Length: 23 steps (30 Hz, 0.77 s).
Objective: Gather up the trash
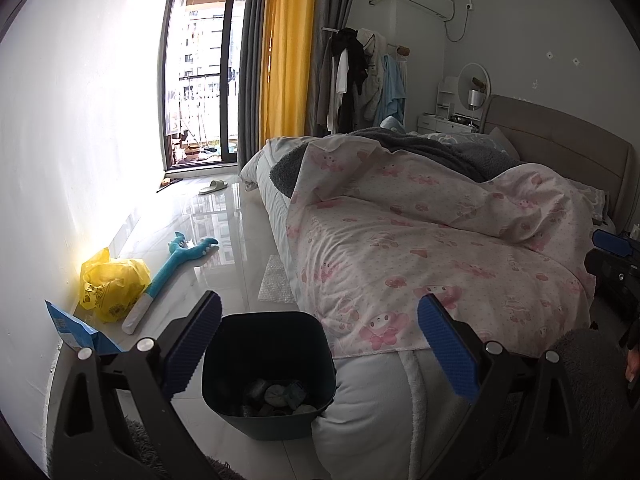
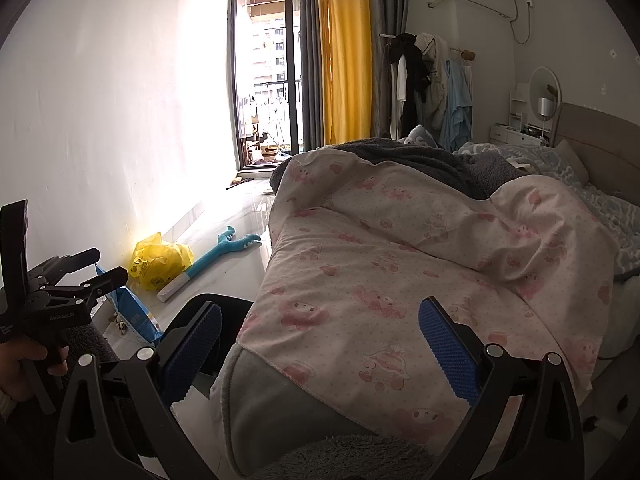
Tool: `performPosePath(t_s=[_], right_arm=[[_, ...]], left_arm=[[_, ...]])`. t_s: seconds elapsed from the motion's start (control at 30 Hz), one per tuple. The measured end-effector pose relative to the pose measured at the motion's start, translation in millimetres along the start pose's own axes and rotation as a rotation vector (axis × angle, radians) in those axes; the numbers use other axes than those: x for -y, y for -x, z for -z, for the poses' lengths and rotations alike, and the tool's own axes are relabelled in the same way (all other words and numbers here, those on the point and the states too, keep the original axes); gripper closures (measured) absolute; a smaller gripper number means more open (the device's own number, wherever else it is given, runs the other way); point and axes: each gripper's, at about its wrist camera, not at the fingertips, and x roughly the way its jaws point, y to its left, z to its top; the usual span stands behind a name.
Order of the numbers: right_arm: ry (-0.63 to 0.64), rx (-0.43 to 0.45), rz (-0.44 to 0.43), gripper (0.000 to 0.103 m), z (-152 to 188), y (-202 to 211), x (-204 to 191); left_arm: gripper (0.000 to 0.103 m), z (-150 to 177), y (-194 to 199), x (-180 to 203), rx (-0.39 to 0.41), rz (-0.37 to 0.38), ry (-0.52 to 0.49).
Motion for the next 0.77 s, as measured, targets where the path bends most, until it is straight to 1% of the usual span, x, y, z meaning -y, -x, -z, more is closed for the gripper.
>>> performPosePath(t_s=[0.77], right_arm=[[-0.001, 0.0, 0.0, 0.003, -0.4, 0.4, 0.8]], left_arm=[[0.003, 1.2, -0.5, -0.9, -0.007, 0.001, 0.003]])
